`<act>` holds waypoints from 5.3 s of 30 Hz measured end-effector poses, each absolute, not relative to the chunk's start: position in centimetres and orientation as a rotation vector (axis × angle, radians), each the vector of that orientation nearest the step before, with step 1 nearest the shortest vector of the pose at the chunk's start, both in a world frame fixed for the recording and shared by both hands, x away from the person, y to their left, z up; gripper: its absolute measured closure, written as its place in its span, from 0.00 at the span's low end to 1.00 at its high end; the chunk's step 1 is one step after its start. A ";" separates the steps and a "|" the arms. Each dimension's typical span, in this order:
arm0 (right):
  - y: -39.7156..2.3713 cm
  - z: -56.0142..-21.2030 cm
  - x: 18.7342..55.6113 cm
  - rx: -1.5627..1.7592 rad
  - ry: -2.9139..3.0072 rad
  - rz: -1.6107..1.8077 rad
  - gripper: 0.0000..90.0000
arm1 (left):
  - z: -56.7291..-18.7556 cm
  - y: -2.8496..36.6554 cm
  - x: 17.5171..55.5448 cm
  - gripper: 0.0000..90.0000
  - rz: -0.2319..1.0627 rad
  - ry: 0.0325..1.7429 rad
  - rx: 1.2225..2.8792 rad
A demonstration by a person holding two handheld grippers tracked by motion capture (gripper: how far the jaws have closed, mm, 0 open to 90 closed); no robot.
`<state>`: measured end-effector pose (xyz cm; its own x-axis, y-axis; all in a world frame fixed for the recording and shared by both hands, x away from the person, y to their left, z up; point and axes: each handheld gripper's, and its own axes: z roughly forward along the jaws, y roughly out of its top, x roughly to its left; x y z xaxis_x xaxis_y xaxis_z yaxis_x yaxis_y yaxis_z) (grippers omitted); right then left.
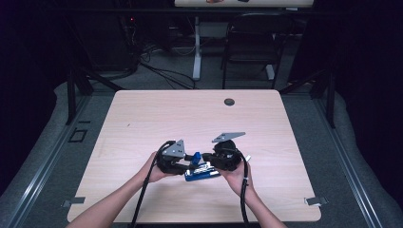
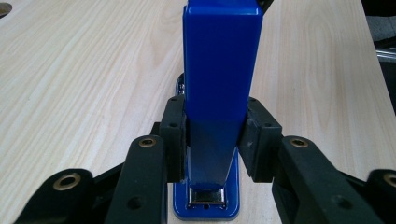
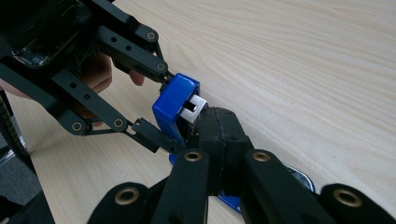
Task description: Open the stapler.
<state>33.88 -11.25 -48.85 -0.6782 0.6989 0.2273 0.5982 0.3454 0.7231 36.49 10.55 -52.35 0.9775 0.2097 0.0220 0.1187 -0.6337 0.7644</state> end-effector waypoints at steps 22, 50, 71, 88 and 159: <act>-11.4 -48.1 33.7 1.196 2.448 1.277 1.00 | -51.4 8.1 36.3 0.72 0.204 0.260 2.277; -12.4 -53.8 35.7 1.267 2.504 0.921 1.00 | -51.2 9.0 36.1 0.73 0.202 0.244 2.285; -12.5 -54.5 35.9 1.288 2.513 0.904 1.00 | -51.1 11.9 35.0 0.74 0.190 0.269 2.339; -12.4 -54.5 35.9 1.290 2.515 0.885 1.00 | -52.2 14.4 34.9 0.74 0.135 0.325 2.408; -14.8 -52.2 36.8 1.345 2.463 0.962 0.48 | -55.3 15.5 37.6 0.71 0.045 0.340 2.519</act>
<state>36.82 -14.81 -52.22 -0.5770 0.8034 0.1471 0.6905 0.3837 0.6132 37.62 15.49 -55.34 0.9668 0.2520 -0.0434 0.2320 -0.7931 0.5633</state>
